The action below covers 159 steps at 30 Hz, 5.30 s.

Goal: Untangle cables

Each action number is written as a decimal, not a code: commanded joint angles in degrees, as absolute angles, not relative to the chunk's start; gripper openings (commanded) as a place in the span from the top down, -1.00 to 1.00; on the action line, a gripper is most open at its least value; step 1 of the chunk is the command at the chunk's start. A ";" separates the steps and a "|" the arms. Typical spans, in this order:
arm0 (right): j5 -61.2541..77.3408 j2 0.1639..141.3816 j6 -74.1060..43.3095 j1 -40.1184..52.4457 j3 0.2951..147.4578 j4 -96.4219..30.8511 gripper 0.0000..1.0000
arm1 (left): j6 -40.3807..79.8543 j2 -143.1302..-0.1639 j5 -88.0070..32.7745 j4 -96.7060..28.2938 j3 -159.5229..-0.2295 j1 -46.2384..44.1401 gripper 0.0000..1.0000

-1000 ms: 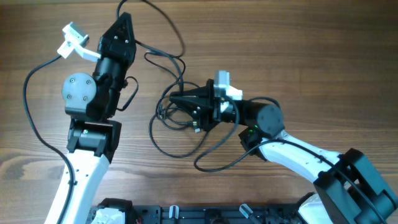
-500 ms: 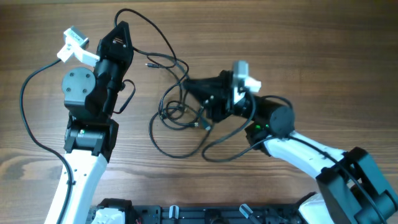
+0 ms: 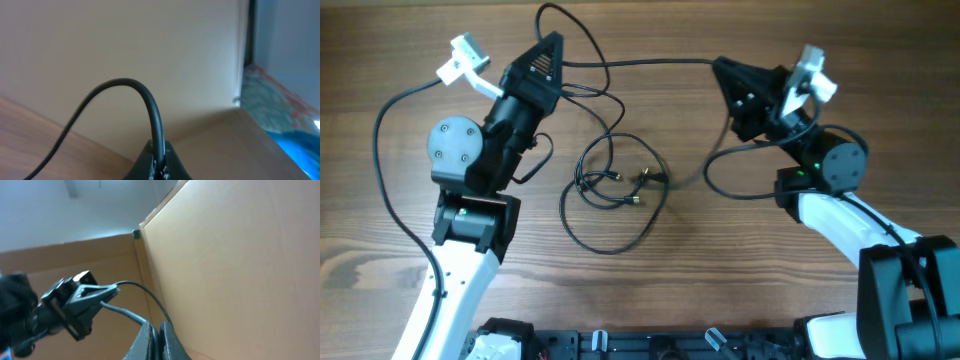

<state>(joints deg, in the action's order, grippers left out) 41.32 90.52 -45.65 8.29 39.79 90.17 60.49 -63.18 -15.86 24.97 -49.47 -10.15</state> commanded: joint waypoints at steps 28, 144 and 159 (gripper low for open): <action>41.87 81.89 -33.85 -12.16 40.56 68.97 0.91 | 57.80 -76.75 -10.85 39.94 -49.82 -16.80 0.92; 2.35 98.15 -49.45 -33.19 40.40 16.40 0.92 | 42.37 -102.56 3.70 29.26 -49.89 -28.12 -1.00; -0.99 109.06 -47.20 -34.59 49.65 27.33 0.91 | 29.89 -102.54 -13.91 27.70 -49.89 -28.12 -1.00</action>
